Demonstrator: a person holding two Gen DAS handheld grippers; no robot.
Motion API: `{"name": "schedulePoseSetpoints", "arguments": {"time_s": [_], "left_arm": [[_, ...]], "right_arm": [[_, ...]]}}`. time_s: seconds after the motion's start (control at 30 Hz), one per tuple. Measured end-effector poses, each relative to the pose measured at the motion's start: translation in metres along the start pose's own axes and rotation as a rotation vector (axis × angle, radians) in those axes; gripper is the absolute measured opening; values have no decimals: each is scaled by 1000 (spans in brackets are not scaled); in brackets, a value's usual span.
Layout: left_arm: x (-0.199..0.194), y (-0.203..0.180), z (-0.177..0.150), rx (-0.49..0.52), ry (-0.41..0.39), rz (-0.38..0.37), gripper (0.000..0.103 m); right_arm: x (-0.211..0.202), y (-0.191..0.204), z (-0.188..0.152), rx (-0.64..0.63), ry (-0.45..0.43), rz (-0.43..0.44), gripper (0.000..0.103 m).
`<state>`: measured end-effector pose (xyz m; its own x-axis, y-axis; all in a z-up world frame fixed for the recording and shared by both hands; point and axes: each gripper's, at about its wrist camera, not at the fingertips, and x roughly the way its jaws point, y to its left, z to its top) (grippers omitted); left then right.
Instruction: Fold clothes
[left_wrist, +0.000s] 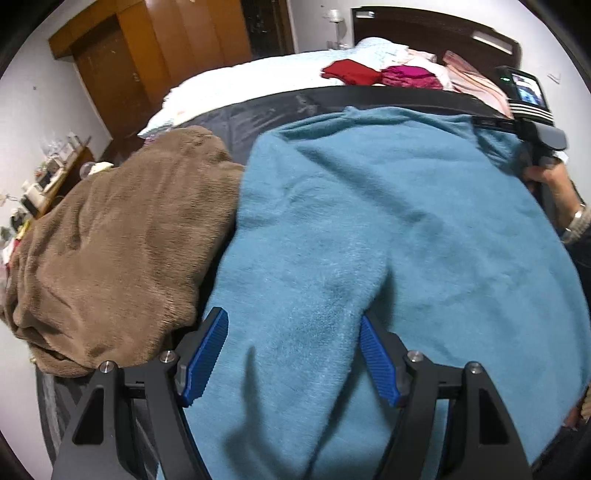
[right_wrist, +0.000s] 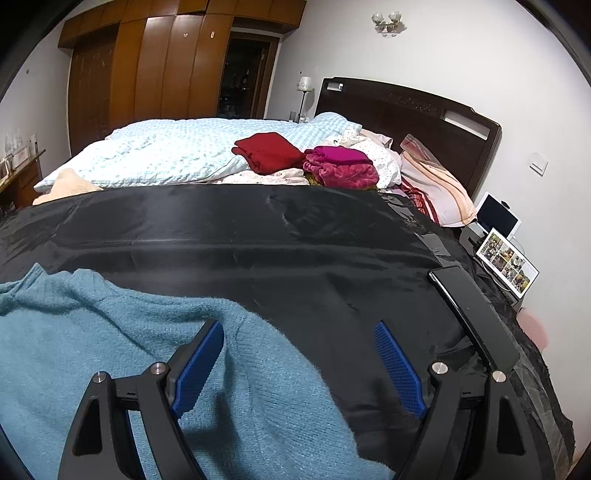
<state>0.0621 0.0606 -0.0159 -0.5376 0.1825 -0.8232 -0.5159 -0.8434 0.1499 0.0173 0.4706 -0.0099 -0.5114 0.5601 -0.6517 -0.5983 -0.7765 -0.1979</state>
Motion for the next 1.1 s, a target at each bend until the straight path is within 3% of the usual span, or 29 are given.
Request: {"name": "schedulePoseSetpoints", "arguments": {"time_s": [0.23, 0.4, 0.63, 0.67, 0.7, 0.73, 0.77, 0.8, 0.9, 1.1], "left_arm": [[-16, 10, 10, -16, -138, 189, 75], [-5, 18, 7, -41, -74, 105, 75], [3, 25, -15, -86, -23, 115, 75], [3, 27, -17, -99, -26, 114, 67], [3, 29, -18, -109, -27, 111, 50], [2, 30, -18, -124, -30, 107, 39], [-1, 31, -18, -147, -37, 101, 19], [-5, 34, -17, -169, -51, 103, 9], [-26, 44, -9, -218, -138, 149, 8], [-76, 61, 15, -236, -365, 318, 8]], "right_arm": [[1, -1, 0, 0, 4, 7, 86], [2, -2, 0, 7, 5, 11, 86], [7, -7, 0, 27, 26, 33, 86], [7, -7, 0, 30, 26, 34, 86], [6, -8, 0, 33, 25, 34, 86], [6, -8, 0, 33, 24, 34, 86], [6, -7, 0, 33, 23, 33, 86], [6, -7, 0, 31, 21, 32, 86], [6, -5, 0, 26, 19, 29, 86], [7, -5, -1, 23, 23, 30, 86]]}}
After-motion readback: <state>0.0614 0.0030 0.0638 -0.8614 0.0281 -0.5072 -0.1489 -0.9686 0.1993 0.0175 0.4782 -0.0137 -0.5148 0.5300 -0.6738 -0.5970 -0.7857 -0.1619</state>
